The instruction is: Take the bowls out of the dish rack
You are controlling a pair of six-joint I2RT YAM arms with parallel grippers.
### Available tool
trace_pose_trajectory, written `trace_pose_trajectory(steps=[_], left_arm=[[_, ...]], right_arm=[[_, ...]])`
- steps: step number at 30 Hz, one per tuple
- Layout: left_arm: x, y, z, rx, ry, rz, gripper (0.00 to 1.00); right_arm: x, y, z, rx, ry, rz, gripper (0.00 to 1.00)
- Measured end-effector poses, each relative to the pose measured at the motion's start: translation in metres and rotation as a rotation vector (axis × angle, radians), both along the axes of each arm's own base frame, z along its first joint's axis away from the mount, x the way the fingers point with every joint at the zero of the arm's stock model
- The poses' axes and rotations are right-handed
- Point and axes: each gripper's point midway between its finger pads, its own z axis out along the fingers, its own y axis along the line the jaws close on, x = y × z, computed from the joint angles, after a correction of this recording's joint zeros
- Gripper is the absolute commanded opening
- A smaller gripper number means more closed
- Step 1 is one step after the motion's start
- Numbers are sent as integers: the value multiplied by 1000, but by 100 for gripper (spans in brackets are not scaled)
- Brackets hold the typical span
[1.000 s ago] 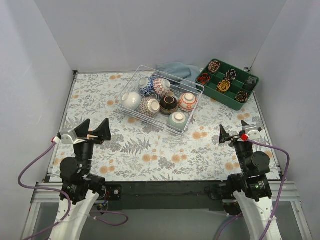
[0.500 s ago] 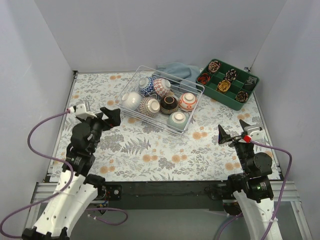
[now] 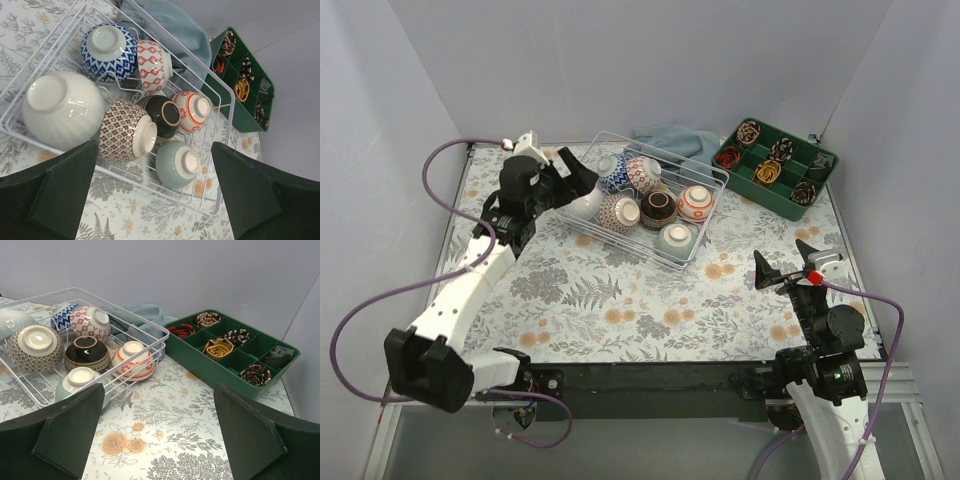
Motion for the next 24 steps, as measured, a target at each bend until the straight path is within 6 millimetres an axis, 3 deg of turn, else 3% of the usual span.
trace_pose_trajectory(steps=[4, 13, 24], left_arm=[[35, -25, -14, -18, 81, -29, 98], [85, -81, -52, 51, 165, -35, 98], [132, -123, -107, 132, 213, 52, 98]], right_arm=[[0, 1, 0, 0, 0, 3, 99], [-1, 3, -1, -2, 1, 12, 99], [0, 2, -2, -5, 3, 0, 99]])
